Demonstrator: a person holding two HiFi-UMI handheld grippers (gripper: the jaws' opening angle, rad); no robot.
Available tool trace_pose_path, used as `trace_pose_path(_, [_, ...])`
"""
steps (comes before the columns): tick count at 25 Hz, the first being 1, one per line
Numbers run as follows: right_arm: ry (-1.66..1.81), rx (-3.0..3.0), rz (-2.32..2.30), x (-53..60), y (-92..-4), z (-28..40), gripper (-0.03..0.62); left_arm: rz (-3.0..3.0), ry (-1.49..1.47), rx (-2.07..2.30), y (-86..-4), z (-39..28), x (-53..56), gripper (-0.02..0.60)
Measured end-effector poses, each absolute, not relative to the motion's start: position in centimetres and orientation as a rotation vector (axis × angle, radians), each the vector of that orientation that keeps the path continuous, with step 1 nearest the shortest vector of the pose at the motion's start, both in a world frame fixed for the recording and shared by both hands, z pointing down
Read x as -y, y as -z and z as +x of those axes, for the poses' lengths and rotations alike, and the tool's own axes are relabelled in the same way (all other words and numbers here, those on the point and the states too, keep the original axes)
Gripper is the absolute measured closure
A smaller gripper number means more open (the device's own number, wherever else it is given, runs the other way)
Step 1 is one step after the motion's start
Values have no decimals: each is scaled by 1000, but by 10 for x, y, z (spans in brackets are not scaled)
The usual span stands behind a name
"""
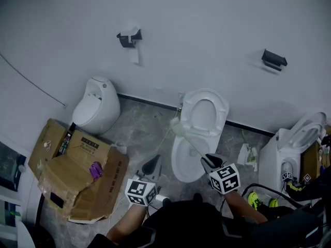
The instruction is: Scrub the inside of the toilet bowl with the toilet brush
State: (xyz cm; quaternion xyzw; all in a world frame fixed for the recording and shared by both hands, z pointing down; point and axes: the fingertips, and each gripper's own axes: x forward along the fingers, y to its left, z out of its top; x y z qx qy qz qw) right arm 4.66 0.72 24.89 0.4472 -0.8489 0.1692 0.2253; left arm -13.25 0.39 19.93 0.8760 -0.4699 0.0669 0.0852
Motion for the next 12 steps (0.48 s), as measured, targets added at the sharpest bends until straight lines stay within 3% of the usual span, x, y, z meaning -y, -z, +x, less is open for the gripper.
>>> trace_pose_path(12, [-442, 2368, 1233, 11, -238, 47, 502, 2620, -182, 1449, -190, -133, 9, 574])
